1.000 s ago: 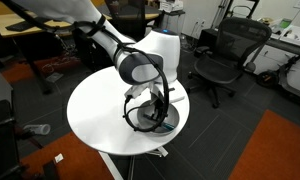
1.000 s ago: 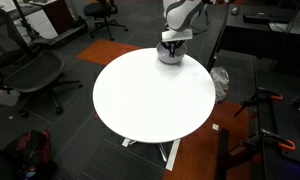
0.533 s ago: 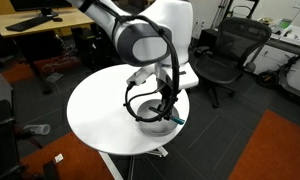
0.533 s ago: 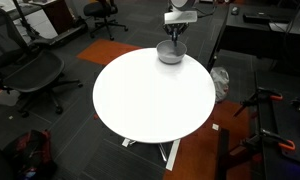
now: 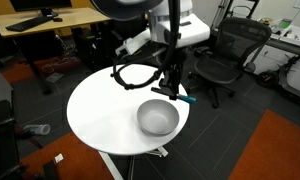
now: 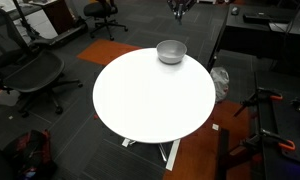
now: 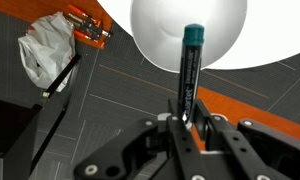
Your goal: Put the marker on the table
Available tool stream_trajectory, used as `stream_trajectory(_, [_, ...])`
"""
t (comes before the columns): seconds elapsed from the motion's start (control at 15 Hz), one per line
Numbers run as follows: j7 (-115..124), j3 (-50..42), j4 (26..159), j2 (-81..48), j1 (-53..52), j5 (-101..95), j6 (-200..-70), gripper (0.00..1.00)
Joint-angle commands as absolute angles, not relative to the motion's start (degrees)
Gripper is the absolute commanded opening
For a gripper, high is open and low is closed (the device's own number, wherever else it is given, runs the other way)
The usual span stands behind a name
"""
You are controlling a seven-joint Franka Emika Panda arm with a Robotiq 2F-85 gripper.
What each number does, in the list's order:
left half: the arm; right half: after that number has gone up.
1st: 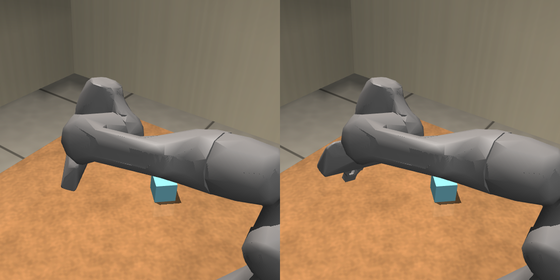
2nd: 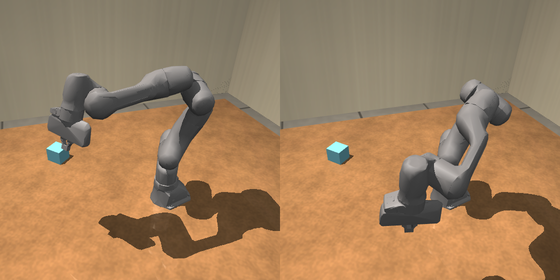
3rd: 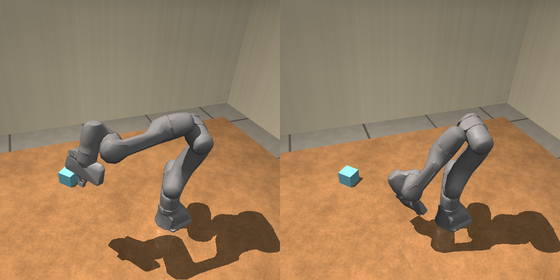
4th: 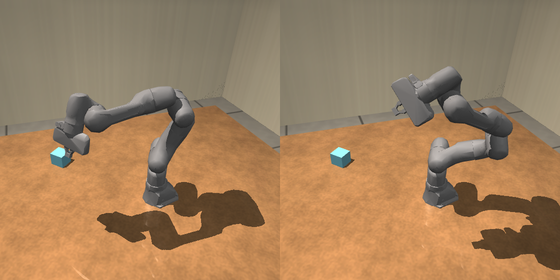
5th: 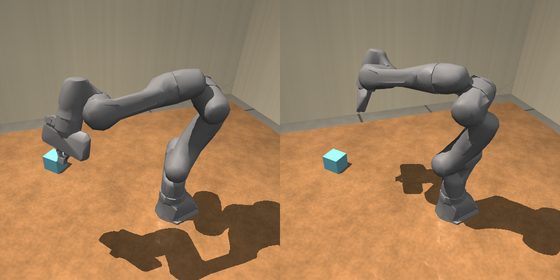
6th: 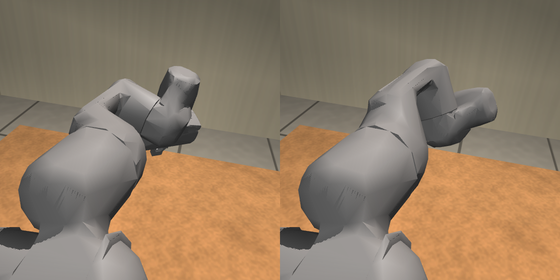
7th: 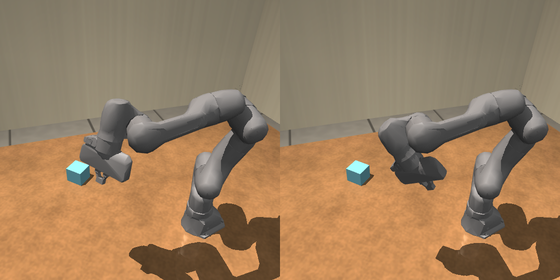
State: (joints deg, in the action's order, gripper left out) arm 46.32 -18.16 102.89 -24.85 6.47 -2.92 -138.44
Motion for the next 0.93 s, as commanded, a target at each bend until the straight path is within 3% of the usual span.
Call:
stream_trajectory(0.0, [47.78, -18.01, 108.81, -16.98, 3.28, -6.82, -139.92, 0.05])
stream_trajectory(0.87, [51.06, -7.05, 112.66, -4.36, -1.86, -10.05, -131.95, 0.05])
